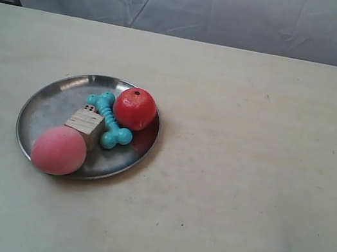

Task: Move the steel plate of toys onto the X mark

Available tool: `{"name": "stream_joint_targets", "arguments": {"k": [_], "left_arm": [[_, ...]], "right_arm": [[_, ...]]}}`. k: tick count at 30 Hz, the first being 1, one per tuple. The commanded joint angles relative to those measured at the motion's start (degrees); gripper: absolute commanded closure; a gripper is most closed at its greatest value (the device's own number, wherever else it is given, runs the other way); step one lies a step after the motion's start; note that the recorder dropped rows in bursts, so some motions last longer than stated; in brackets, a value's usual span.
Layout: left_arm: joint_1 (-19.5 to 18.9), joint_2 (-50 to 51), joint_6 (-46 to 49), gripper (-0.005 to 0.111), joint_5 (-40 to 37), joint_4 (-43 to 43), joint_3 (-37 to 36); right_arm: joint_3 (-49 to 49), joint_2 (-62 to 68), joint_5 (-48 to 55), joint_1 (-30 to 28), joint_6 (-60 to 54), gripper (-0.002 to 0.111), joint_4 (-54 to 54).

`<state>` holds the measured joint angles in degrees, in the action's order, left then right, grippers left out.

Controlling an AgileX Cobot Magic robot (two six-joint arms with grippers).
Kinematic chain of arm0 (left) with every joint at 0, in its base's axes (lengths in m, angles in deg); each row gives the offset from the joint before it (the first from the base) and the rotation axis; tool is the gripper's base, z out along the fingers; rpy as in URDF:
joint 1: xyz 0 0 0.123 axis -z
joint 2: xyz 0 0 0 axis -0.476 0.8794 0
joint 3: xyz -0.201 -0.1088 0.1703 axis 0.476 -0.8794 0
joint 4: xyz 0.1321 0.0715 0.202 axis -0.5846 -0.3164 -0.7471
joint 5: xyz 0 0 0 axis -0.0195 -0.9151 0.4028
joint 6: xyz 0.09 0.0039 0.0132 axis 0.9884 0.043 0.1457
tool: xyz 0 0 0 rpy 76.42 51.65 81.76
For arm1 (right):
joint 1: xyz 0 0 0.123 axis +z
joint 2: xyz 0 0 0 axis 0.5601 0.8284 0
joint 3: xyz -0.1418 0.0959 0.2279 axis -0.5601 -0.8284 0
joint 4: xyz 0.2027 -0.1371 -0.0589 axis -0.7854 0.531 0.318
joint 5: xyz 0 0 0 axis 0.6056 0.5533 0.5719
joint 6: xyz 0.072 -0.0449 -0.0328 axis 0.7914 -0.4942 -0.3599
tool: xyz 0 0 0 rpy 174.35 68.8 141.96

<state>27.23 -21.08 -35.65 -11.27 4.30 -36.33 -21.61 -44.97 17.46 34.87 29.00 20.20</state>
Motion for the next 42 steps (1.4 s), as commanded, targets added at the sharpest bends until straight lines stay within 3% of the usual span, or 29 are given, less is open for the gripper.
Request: {"name": "stream_joint_targets", "arguments": {"k": [1, 14, 16, 20, 22, 29, 35, 37, 42], "left_arm": [[0.2, -0.46, -0.31, 0.107, -0.06, 0.27, -0.2], [0.2, -0.46, 2.46, 0.107, 0.36, -0.61, -0.2], [0.2, -0.46, 5.99, 0.107, 5.85, -0.35, -0.89], [0.2, -0.46, 10.8, 0.107, 28.34, 2.56, -4.46], [0.2, -0.46, 11.05, 0.107, 35.5, 0.7, -7.14], [0.2, -0.46, 10.98, 0.107, 52.4, -3.57, -23.25], [0.2, -0.46, 8.34, 0.107, 62.06, 5.09, -33.76], [0.2, -0.46, 6.8, 0.107, 61.55, 8.98, -35.08], [0.2, -0.46, 7.21, 0.107, 60.94, 6.82, -35.91]], "right_arm": [[-0.15, -0.33, 0.2, -0.22, -0.15, 0.108, -0.25], [-0.15, -0.33, 0.2, -0.22, -0.15, 0.108, -0.25], [-0.15, -0.33, 0.2, -0.22, -0.15, 0.108, -0.25], [-0.15, -0.33, 0.2, -0.22, -0.15, 0.108, -0.25], [-0.15, -0.33, 0.2, -0.22, -0.15, 0.108, -0.25], [-0.15, -0.33, 0.2, -0.22, -0.15, 0.108, -0.25], [-0.15, -0.33, 0.32, -0.22, -0.15, 0.108, -0.37], [-0.15, -0.33, 0.34, -0.22, -0.15, 0.108, -0.49], [-0.15, -0.33, 0.34, -0.22, -0.15, 0.108, -0.49]]}}
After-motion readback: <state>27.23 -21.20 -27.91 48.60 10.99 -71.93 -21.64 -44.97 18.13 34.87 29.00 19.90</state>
